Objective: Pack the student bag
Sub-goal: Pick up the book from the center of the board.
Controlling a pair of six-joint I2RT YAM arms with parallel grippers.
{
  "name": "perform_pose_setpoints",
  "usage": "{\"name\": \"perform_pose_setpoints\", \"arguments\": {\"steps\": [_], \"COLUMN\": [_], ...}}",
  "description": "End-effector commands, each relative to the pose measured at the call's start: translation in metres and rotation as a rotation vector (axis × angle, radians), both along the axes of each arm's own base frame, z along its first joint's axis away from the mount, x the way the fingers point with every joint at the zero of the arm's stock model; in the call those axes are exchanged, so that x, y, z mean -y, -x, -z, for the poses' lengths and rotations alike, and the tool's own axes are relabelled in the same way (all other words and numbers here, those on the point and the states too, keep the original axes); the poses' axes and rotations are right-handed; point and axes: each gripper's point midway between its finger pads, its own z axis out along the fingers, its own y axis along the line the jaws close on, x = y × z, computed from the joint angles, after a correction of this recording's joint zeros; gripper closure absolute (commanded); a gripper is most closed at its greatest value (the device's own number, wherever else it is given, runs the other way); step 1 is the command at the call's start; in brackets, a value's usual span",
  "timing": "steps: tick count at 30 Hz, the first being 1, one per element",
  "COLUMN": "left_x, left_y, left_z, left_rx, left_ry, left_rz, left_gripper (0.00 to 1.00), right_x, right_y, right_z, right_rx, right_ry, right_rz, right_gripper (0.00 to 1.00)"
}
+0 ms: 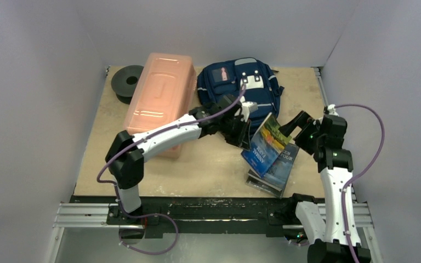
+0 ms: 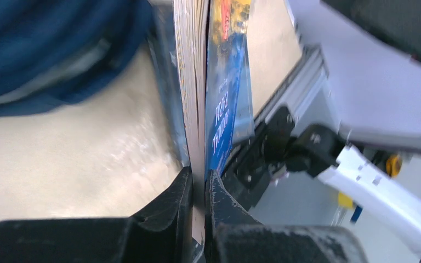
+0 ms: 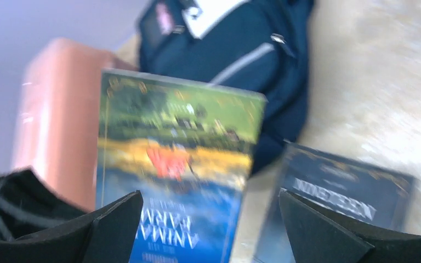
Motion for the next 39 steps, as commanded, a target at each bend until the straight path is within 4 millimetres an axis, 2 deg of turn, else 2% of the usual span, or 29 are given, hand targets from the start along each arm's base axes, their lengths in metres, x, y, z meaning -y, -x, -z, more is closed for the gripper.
{"name": "perform_pose_setpoints", "arguments": {"steps": [1, 4, 7, 12, 18, 22, 25, 29, 30, 32, 33, 34, 35, 36, 37, 38, 39], "left_x": [-0.042, -0.062, -0.069, -0.062, -0.051, -0.044, -0.036, -0.025, -0.023, -0.022, -0.021, -0.022, -0.026, -0.036, -0.047, -0.059, -0.066], "left_y": [-0.066, -0.098, -0.120, -0.138, -0.136, -0.127, -0.121, -0.111, -0.108, -0.105, -0.104, -0.104, -0.105, -0.107, -0.111, -0.114, -0.120], "left_z": [-0.097, -0.130, -0.154, -0.188, -0.195, -0.190, -0.185, -0.174, -0.168, -0.155, -0.146, -0.134, -0.117, -0.094, -0.076, -0.059, -0.053], "left_rx": [0.105, 0.090, 0.042, 0.000, -0.091, -0.114, -0.145, -0.147, -0.142, -0.134, -0.118, -0.097, -0.047, 0.001, 0.074, 0.166, 0.265], "left_ry": [0.212, 0.349, 0.494, 0.685, 0.774, 0.777, 0.789, 0.774, 0.754, 0.723, 0.696, 0.644, 0.557, 0.430, 0.324, 0.209, 0.140], "left_rz": [-0.221, -0.340, -0.412, -0.426, -0.385, -0.362, -0.346, -0.299, -0.285, -0.278, -0.276, -0.278, -0.288, -0.321, -0.344, -0.354, -0.340], "left_gripper": [1.00, 1.00, 1.00, 1.00, 1.00, 1.00, 1.00, 1.00, 1.00, 1.00, 0.93, 0.73, 0.60, 0.51, 0.44, 0.33, 0.28], "right_x": [-0.048, -0.077, -0.101, -0.141, -0.145, -0.137, -0.141, -0.141, -0.142, -0.143, -0.143, -0.140, -0.132, -0.119, -0.100, -0.071, -0.044], "right_y": [-0.025, -0.030, -0.031, -0.043, -0.065, -0.078, -0.087, -0.090, -0.091, -0.092, -0.093, -0.095, -0.101, -0.110, -0.116, -0.125, -0.124], "right_z": [-0.048, -0.072, -0.094, -0.099, -0.106, -0.117, -0.123, -0.126, -0.123, -0.123, -0.121, -0.117, -0.109, -0.093, -0.079, -0.090, -0.083], "right_rx": [0.141, 0.251, 0.360, 0.364, 0.391, 0.427, 0.430, 0.440, 0.430, 0.429, 0.427, 0.418, 0.412, 0.365, 0.318, 0.334, 0.291], "right_ry": [-0.211, -0.451, -0.626, -0.748, -0.893, -0.948, -0.971, -1.025, -1.014, -0.990, -0.973, -0.938, -0.851, -0.723, -0.574, -0.398, -0.212], "right_rz": [-0.249, -0.316, -0.355, -0.404, -0.367, -0.301, -0.298, -0.296, -0.296, -0.302, -0.300, -0.278, -0.242, -0.182, -0.105, -0.004, 0.090], "right_gripper": [0.01, 0.01, 0.01, 0.01, 0.01, 0.01, 0.02, 0.18, 0.28, 0.59, 0.81, 0.99, 1.00, 1.00, 1.00, 1.00, 1.00]}}
